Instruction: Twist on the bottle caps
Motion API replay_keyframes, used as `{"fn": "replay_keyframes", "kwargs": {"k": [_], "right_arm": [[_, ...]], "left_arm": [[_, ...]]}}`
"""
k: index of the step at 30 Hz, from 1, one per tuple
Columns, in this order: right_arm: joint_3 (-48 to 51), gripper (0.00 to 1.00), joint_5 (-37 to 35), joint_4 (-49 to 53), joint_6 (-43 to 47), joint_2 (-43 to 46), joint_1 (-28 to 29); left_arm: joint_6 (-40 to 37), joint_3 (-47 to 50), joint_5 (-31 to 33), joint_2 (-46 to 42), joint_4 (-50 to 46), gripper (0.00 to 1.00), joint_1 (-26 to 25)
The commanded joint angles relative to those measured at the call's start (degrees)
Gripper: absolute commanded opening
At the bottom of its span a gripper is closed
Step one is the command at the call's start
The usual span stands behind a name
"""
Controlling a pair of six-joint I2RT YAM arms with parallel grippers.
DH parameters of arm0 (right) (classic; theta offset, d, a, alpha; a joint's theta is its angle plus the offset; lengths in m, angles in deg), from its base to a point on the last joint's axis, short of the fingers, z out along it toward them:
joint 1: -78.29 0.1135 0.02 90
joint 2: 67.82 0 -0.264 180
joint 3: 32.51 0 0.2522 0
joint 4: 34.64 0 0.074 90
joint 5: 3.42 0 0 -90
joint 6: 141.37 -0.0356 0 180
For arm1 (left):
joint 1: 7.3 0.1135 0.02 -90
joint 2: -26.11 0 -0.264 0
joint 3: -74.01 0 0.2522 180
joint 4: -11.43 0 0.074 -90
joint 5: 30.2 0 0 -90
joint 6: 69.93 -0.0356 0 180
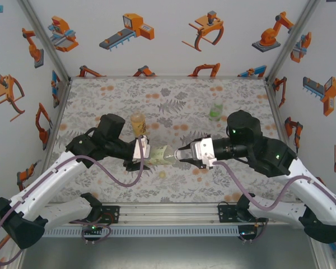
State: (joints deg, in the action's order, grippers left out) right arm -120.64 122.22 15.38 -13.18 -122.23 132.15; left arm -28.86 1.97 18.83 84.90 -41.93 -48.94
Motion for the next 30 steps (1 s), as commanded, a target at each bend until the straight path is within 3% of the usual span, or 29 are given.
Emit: {"fn": "replay_keyframes", "kwargs": {"k": [1,6,11,14,18,21,26,28,30], "right_arm": [[2.7,0.0,-5.5,-4.6,-17.9,-0.9,0.4],[6.9,0.0,-14.8,-11.6,-47.2,-0.5,0.5],[12.2,0.0,-28.3,-16.2,-79.4,0.2,0.5],[13.8,0.0,-33.6,-13.2,-98.0,-0.7,0.4],[13.9,0.0,-37.4,-7.2,-115.1,-2.3,0.4],[16.2,0.0,-38.9,-9.5,-121.4,-2.2,0.5],[17.4,0.0,-40.0,-12.8,-119.9,-2.0,0.4],[16.2,0.14,-41.3,-13.0,-116.6,-1.6,0.4],[13.7,0.4,-42.1,-12.7,-109.4,-1.6,0.4]], "left_arm": [[1.8,-1.0,1.1,-1.3,6.7,0.0,-0.4],[2.1,1.2,8.8,-1.9,12.3,0.0,-0.4],[2.5,3.4,12.2,-2.0,18.6,0.0,-0.4],[2.7,4.4,12.7,-2.0,21.5,0.0,-0.4],[3.7,5.3,13.5,-1.7,24.1,0.0,-0.5],[4.0,5.4,14.3,-1.3,24.7,0.0,-0.6],[3.0,5.4,15.0,-1.3,23.6,0.0,-0.5],[2.9,5.4,15.2,-1.3,23.5,0.0,-0.5],[2.4,5.4,14.7,-1.1,23.3,0.0,-0.5]]}}
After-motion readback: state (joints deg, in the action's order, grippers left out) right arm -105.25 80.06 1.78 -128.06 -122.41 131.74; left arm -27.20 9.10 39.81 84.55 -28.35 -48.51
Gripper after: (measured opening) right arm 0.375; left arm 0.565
